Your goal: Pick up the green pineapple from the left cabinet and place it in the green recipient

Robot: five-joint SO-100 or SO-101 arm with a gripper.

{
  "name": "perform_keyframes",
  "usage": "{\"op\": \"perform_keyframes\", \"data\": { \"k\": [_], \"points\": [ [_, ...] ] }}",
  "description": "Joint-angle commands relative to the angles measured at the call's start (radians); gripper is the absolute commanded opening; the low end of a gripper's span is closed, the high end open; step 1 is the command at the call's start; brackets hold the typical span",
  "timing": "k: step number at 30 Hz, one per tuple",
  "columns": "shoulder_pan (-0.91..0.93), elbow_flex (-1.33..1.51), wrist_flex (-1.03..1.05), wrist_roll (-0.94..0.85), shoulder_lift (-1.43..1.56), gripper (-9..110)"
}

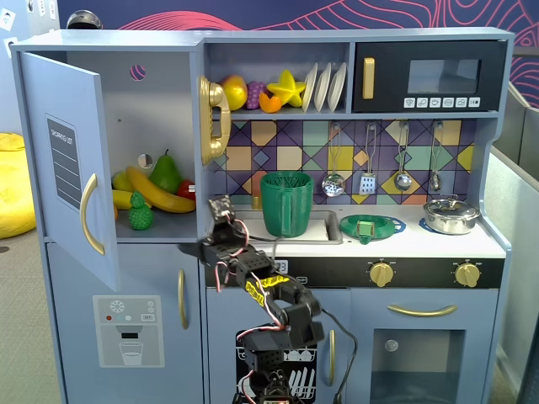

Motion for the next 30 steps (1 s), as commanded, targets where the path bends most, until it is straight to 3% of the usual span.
{"op": "perform_keyframes", "data": {
  "k": [1, 7, 14, 30],
  "points": [
    [-0.084, -0.115, -0.097, 0.041, -0.035, 31],
    [-0.149, -0.143, -0.117, 0.006, -0.083, 29],
    [-0.127, -0.221, -0.227, 0.06, -0.25, 34],
    [-0.074, -0.518, -0.324, -0.026, -0.638, 33]
  ]
}}
